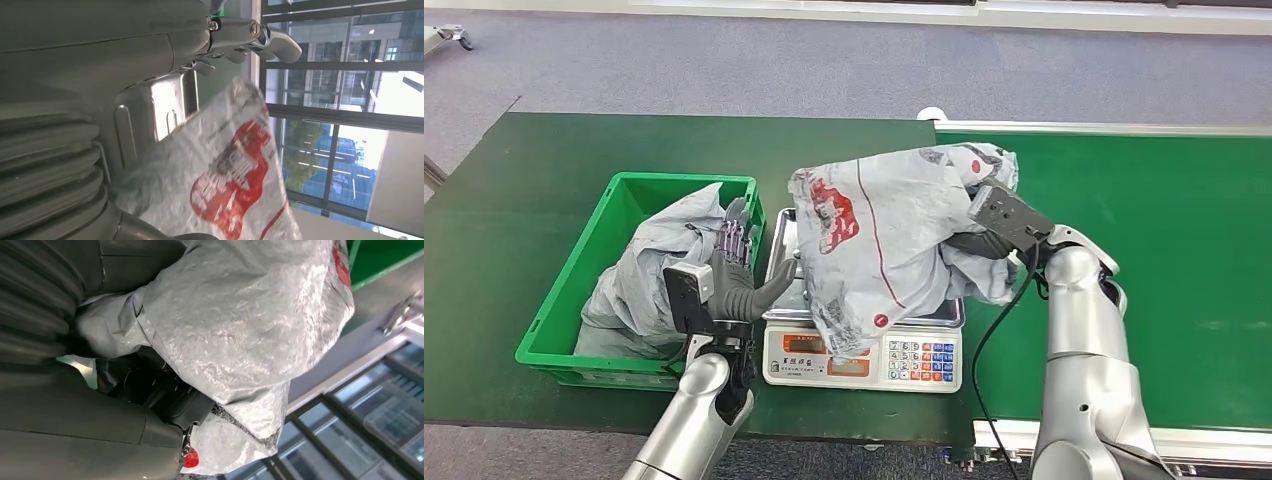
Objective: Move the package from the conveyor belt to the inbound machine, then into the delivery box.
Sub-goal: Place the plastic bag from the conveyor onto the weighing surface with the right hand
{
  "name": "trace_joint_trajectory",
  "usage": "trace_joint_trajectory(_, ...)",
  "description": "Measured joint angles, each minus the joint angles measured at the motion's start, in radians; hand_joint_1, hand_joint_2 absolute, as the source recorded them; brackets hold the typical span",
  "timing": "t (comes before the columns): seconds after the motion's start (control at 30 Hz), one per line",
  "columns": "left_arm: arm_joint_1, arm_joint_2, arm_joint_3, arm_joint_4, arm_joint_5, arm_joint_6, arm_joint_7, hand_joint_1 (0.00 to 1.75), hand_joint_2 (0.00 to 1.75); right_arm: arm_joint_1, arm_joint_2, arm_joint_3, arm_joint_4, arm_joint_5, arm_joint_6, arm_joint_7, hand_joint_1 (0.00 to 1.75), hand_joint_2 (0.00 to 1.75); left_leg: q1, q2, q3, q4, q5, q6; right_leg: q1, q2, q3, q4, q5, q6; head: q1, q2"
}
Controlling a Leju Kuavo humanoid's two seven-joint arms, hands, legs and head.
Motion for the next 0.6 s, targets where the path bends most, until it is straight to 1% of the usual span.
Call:
trace_joint_trajectory(0.07, -0.004, -0.001, -0.004, 0.007, 0.008, 0.004, -0.007, 0.00, 1.75, -0.030, 0.009, 0.007, 0.067, 0.041, 0.000, 0.055, 1.75, 1.75, 0.000, 0.000, 0.000, 0.000, 0.000, 0.000, 0.000, 0.000, 0.000, 0.000, 0.000, 0.000, 0.000, 0.000)
trace_joint_trajectory(0.17, -0.005, -0.001, -0.008, 0.014, 0.019, 0.004, -0.016, 0.00, 1.75, -0.085, 0.012, 0.046, 0.229, 0.114, 0.000, 0.199, 1.75, 1.75, 0.000, 0.001, 0.001, 0.000, 0.001, -0.001, 0.000, 0.001, 0.000, 0.000, 0.000, 0.000, 0.000, 0.000)
trace_joint_trajectory(0.2, -0.005, -0.001, -0.009, 0.015, 0.020, 0.004, -0.017, 0.00, 1.75, -0.095, 0.012, 0.064, 0.272, 0.126, 0.000, 0.229, 1.75, 1.75, 0.000, 0.000, 0.001, 0.000, 0.001, -0.001, 0.000, 0.001, 0.000, 0.000, 0.000, 0.000, 0.000, 0.000)
trace_joint_trajectory(0.23, -0.005, -0.001, -0.010, 0.016, 0.021, 0.004, -0.017, 0.00, 1.75, -0.102, 0.013, 0.082, 0.309, 0.134, 0.000, 0.246, 1.75, 1.75, 0.000, -0.002, 0.000, 0.000, 0.001, -0.001, 0.000, 0.000, 0.000, 0.000, 0.000, 0.000, 0.000, 0.000)
trace_joint_trajectory(0.33, -0.004, -0.001, -0.010, 0.018, 0.022, 0.004, -0.017, 0.00, 1.75, -0.118, 0.014, 0.114, 0.384, 0.138, 0.000, 0.258, 1.75, 1.75, 0.000, -0.004, 0.000, 0.000, 0.001, -0.001, 0.000, -0.002, 0.000, 0.001, 0.000, -0.001, 0.000, 0.000)
trace_joint_trajectory(0.5, -0.004, 0.000, -0.010, 0.018, 0.022, 0.003, -0.016, 0.00, 1.75, -0.140, 0.013, 0.137, 0.449, 0.133, 0.000, 0.274, 1.75, 1.75, 0.000, -0.003, 0.000, 0.000, 0.001, -0.001, 0.000, -0.003, 0.000, 0.001, 0.000, -0.001, 0.000, 0.000)
trace_joint_trajectory(0.6, -0.003, 0.000, -0.010, 0.017, 0.022, 0.003, -0.012, 0.00, 1.75, -0.145, 0.014, 0.148, 0.479, 0.128, 0.000, 0.342, 1.75, 1.75, 0.000, -0.004, 0.000, 0.000, 0.001, -0.001, 0.000, -0.003, 0.000, 0.001, 0.000, -0.001, 0.000, 0.000)
